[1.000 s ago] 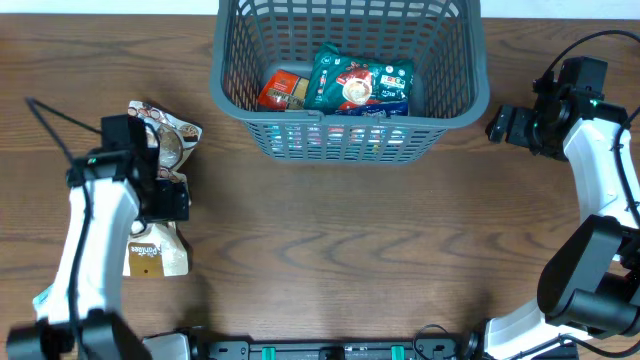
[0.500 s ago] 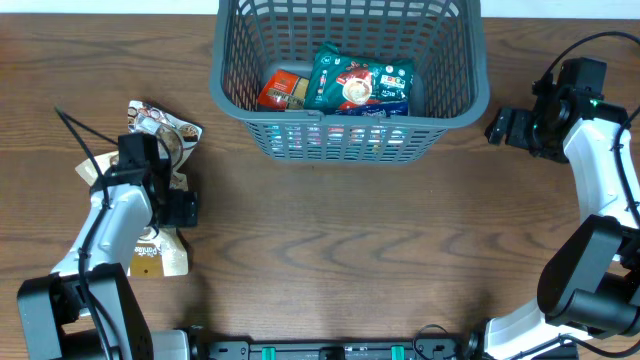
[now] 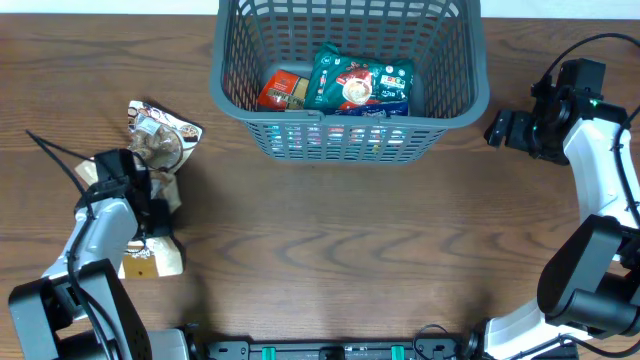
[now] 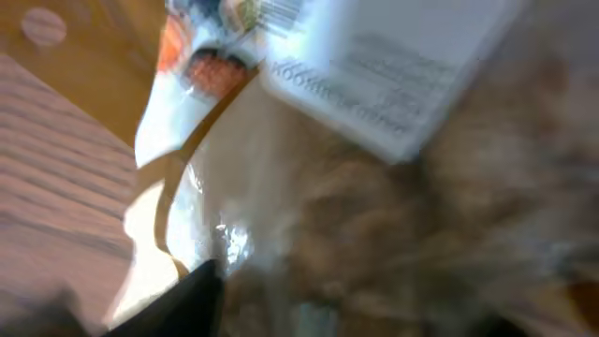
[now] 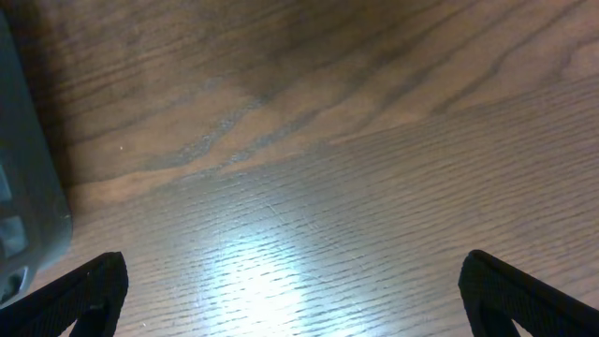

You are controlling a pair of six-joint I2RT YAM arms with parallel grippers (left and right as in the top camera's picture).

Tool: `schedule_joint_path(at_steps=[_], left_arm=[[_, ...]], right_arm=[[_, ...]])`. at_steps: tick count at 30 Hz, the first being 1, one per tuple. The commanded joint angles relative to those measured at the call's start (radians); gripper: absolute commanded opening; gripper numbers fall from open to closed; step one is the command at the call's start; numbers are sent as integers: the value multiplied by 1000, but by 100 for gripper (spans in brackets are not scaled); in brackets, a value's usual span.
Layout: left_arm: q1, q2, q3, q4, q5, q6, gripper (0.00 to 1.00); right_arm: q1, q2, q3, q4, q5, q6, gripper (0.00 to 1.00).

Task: Pack container

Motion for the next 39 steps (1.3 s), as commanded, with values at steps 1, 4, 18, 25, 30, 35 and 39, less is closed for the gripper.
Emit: schedule_joint_path(at_steps=[1,4,18,25,30,35,39], left_arm=[[2,13,-14,-2,18,4,35],[1,10,-9,-8,60,0,11],[-186,-165,522,-592,86,-182,6],[-320,-143,1052,-739,86,-184,6],[-465,-49,1349,-735,85,-72,6],[-635,97,1535,-695,24,176,5],[-733,187,1577,-616,25,411,5]], right_arm=[[5,-12,-4,-1,-8,-25,99],[5,-12,-4,-1,-8,-29,99],[5,-12,-4,11,-7,-29,99],[5,-12,-4,18,-7,-29,99],[5,-12,-4,21,-8,-29,99],[5,-12,-4,21,-8,-29,99],[5,-12,-4,19,-8,-29,99]])
